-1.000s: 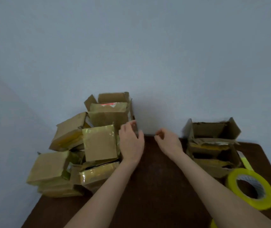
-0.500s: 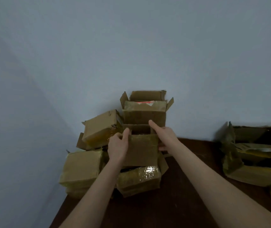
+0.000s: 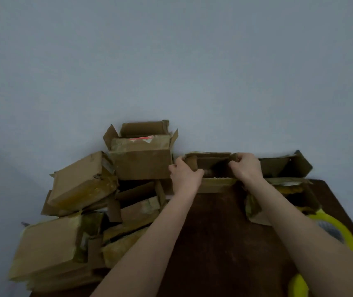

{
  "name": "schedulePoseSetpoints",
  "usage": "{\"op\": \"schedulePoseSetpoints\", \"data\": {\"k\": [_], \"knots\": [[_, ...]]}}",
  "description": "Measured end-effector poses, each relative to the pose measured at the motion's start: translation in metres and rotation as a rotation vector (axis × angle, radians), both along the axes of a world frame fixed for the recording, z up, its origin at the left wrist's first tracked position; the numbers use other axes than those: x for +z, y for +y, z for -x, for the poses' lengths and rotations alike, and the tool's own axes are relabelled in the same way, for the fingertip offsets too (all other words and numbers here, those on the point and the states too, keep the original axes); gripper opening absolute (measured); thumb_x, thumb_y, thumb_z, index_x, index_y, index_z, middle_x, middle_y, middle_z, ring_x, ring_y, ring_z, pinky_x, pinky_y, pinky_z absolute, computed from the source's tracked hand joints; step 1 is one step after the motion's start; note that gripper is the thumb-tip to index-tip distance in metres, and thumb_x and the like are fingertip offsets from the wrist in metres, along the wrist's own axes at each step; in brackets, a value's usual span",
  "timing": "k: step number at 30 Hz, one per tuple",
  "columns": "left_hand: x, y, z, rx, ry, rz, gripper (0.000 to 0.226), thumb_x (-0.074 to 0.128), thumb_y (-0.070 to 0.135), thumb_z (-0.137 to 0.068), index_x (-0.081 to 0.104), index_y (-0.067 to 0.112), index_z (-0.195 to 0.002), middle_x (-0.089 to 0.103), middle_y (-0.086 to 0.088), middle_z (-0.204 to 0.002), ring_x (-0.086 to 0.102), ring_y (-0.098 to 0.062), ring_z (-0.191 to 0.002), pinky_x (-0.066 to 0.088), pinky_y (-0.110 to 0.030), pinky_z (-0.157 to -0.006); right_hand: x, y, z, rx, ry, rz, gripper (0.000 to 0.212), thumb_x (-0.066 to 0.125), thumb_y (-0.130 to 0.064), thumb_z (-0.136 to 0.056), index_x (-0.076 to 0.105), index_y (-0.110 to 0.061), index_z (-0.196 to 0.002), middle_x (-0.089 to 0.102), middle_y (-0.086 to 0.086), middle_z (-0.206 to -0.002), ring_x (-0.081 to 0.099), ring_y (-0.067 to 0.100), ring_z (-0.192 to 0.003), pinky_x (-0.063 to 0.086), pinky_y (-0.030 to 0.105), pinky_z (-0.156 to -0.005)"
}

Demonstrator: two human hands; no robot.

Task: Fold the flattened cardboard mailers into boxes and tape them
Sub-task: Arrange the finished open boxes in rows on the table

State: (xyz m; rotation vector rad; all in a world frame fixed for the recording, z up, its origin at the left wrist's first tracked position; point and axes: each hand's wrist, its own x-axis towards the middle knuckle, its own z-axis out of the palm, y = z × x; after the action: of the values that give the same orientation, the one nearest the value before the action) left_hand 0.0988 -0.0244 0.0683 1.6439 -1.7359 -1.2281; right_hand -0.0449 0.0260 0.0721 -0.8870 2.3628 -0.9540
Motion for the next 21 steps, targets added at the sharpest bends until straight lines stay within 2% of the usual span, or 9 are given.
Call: {"op": "schedulePoseSetpoints", "data": {"k": [4,6,8,11,13,16,18,19,21], "knots": [[-0.045,-0.013,0.033,0.086,-0.081,-0.057,0.032,0.044,0.016,-0.098,0.053,0.012,-0.129,0.058,-0.009,-0.125,0.057,-0.026,-0.108,0.047,-0.034,-0.086,-0.038,-0.004,0.032,0.009,0.055,-0.086,0.011,0.056,-0.017,-0.095,0.066,-0.014,-0.097,0.067,0.01,-0.099,0.06,0.022,-0.082,0.048,0.031,-0.065],[-0.063,-0.016,0.046,0.134,-0.021,-0.103,0.03,0.039,0.012,-0.1,0.056,0.01,-0.124,0.06,-0.009,-0.12,0.056,-0.022,-0.102,0.046,-0.032,-0.086,-0.052,-0.01,0.044,0.014,0.036,-0.128,0.021,0.054,-0.016,-0.096,0.066,-0.01,-0.112,0.066,0.013,-0.108,0.061,0.026,-0.091,0.046,0.03,-0.069],[-0.073,-0.019,0.052,0.143,0.045,-0.168,0.033,0.037,0.014,-0.102,0.052,0.01,-0.131,0.056,-0.008,-0.126,0.052,-0.021,-0.107,0.043,-0.03,-0.091,-0.061,-0.018,0.049,0.055,-0.007,-0.189,0.023,0.051,-0.012,-0.096,0.064,-0.004,-0.113,0.065,0.016,-0.112,0.062,0.03,-0.098,0.047,0.03,-0.072],[-0.085,-0.025,0.059,0.124,0.142,-0.348,0.046,0.036,0.022,-0.103,0.031,0.013,-0.148,0.039,-0.007,-0.147,0.039,-0.025,-0.132,0.034,-0.037,-0.11,-0.067,-0.026,0.052,0.143,-0.016,-0.286,0.02,0.047,-0.006,-0.095,0.06,0.001,-0.11,0.063,0.02,-0.111,0.058,0.027,-0.09,0.045,0.03,-0.068],[-0.086,-0.028,0.058,0.117,0.172,-0.374,0.049,0.036,0.019,-0.104,0.024,0.016,-0.151,0.031,-0.005,-0.153,0.032,-0.025,-0.138,0.028,-0.038,-0.114,-0.064,-0.028,0.052,0.164,0.003,-0.289,0.021,0.046,-0.008,-0.097,0.056,-0.001,-0.114,0.062,0.019,-0.114,0.058,0.027,-0.09,0.047,0.032,-0.069],[-0.073,-0.031,0.052,0.051,0.146,-0.181,0.046,0.038,0.013,-0.102,0.031,0.012,-0.148,0.036,-0.005,-0.151,0.037,-0.02,-0.136,0.029,-0.026,-0.109,-0.047,-0.034,0.041,0.143,0.096,-0.145,0.036,0.046,-0.021,-0.1,0.051,-0.009,-0.134,0.061,0.013,-0.125,0.062,0.026,-0.1,0.048,0.032,-0.076],[-0.049,-0.035,0.043,0.017,0.072,0.073,0.038,0.042,0.01,-0.1,0.046,0.011,-0.138,0.049,-0.004,-0.139,0.052,-0.012,-0.119,0.035,-0.009,-0.093,-0.028,-0.048,0.022,0.156,0.067,0.011,0.038,0.046,-0.033,-0.1,0.056,-0.013,-0.131,0.063,0.007,-0.124,0.061,0.022,-0.1,0.044,0.029,-0.076],[-0.035,-0.039,0.037,0.015,0.045,0.207,0.033,0.044,0.01,-0.099,0.053,0.013,-0.131,0.055,-0.003,-0.13,0.056,-0.008,-0.107,0.038,-0.006,-0.085,-0.018,-0.059,0.011,0.173,0.019,0.063,0.04,0.046,-0.04,-0.099,0.059,-0.014,-0.127,0.064,0.006,-0.123,0.06,0.022,-0.104,0.043,0.029,-0.08],[-0.009,-0.047,0.019,0.051,-0.009,0.457,0.023,0.048,0.012,-0.096,0.058,0.015,-0.117,0.058,0.001,-0.113,0.054,-0.007,-0.095,0.038,-0.014,-0.077,0.0,-0.085,-0.013,0.219,-0.149,0.118,0.049,0.049,-0.054,-0.093,0.064,-0.014,-0.118,0.065,0.007,-0.12,0.058,0.026,-0.113,0.045,0.034,-0.092]]}}
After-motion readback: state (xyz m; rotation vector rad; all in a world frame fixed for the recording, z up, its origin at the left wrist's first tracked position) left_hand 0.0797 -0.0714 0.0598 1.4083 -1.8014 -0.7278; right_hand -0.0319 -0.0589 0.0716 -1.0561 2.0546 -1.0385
